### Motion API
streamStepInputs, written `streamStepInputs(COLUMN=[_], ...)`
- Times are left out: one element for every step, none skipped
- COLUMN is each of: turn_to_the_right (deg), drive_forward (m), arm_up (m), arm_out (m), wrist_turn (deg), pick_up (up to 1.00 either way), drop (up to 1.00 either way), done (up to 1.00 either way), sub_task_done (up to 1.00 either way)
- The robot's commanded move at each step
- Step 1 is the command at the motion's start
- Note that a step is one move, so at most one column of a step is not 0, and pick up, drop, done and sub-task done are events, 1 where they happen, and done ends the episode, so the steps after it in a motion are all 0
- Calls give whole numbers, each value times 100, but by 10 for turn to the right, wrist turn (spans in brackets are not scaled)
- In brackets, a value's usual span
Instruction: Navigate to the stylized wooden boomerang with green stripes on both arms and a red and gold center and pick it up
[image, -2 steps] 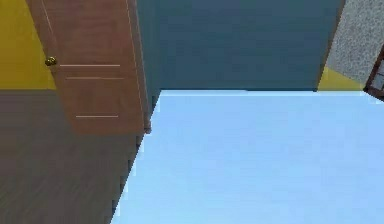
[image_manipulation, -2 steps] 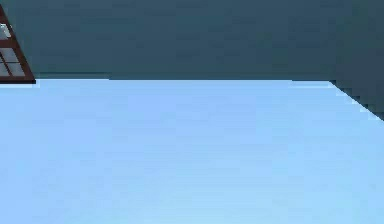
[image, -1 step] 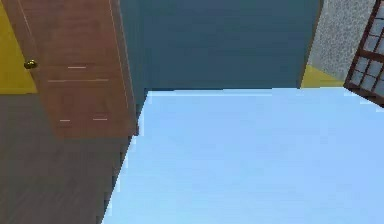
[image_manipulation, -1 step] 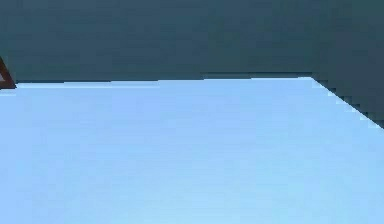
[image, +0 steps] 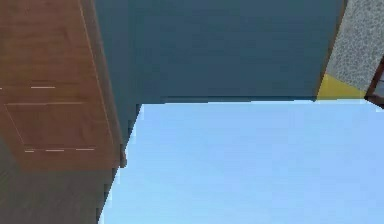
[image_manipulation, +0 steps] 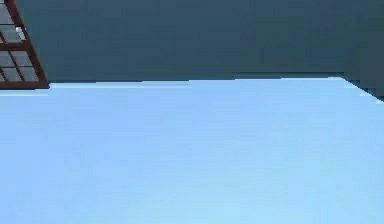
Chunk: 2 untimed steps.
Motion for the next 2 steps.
streamStepInputs(turn_to_the_right=[-420,0], drive_forward=[0,45], arm_up=[0,0], arm_out=[0,0], wrist_turn=[0,0], pick_up=[0,0], drop=[0,0], done=[0,0], sub_task_done=[0,0])
